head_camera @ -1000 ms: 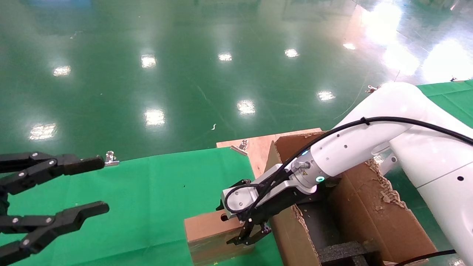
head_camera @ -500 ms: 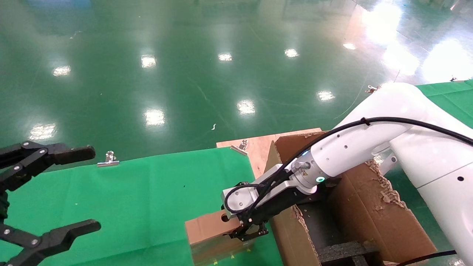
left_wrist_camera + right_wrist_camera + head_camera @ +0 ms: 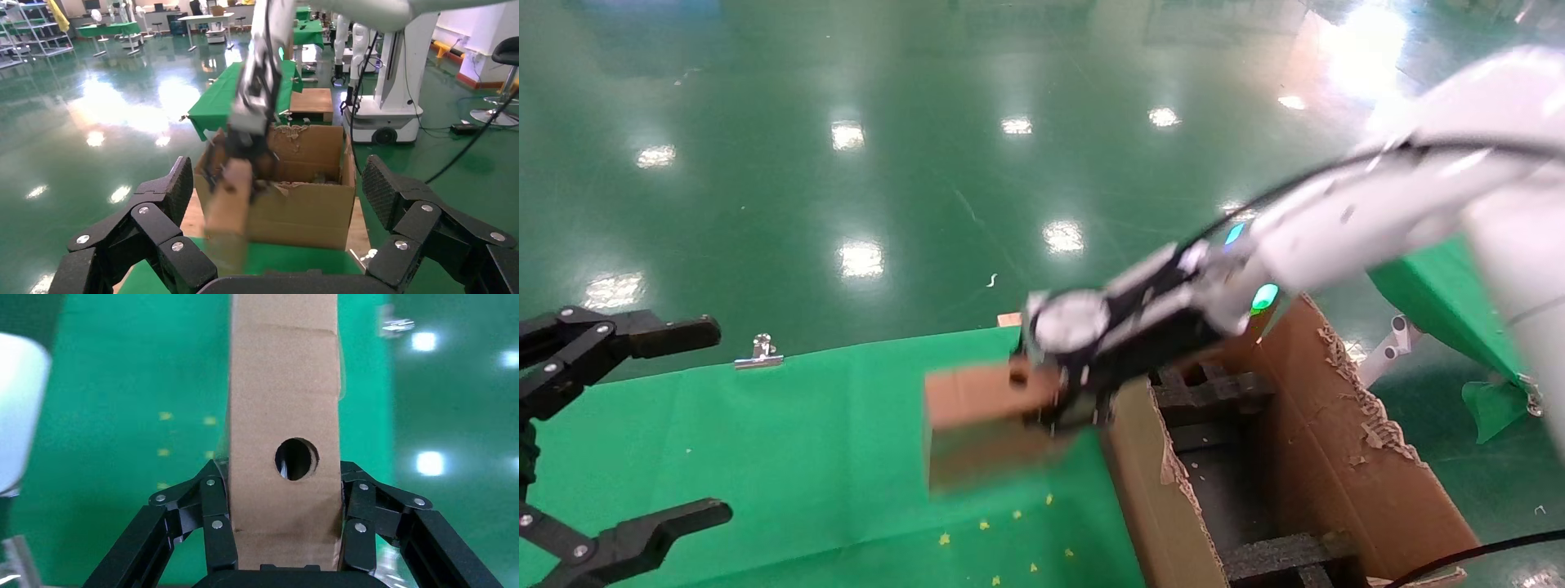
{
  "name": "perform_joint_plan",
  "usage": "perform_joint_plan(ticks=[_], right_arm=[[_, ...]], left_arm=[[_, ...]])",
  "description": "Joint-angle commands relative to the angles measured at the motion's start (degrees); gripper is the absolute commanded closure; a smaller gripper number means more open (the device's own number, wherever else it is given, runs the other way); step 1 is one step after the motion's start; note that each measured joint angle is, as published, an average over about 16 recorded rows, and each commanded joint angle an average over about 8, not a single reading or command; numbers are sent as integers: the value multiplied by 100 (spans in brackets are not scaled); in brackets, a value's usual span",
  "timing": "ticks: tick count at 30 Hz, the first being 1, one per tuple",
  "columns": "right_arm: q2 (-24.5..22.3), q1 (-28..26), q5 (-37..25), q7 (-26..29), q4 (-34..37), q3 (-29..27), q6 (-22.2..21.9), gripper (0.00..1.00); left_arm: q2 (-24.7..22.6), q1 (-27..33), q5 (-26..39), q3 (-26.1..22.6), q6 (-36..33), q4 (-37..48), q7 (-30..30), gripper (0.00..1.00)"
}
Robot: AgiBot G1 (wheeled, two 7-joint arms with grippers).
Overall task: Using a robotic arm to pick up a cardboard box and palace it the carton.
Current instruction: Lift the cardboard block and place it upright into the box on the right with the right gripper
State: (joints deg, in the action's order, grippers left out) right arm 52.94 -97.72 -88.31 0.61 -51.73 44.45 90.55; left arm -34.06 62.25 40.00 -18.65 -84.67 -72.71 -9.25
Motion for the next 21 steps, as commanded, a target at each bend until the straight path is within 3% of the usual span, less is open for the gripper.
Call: perform_joint_plan(ticks=[1,10,21], right_arm=[[-39,-285,101,-52,169,-7,39,100],[-344,-1535,622,-397,783,613,97,100],[-792,-2203,1149,-668,1339,1623,87,100]], left_arm=[[0,0,0,0,0,0,0,0],[0,1,-1,-2,0,0,1,0],[1,1,-2,-3,1,0,1,0]])
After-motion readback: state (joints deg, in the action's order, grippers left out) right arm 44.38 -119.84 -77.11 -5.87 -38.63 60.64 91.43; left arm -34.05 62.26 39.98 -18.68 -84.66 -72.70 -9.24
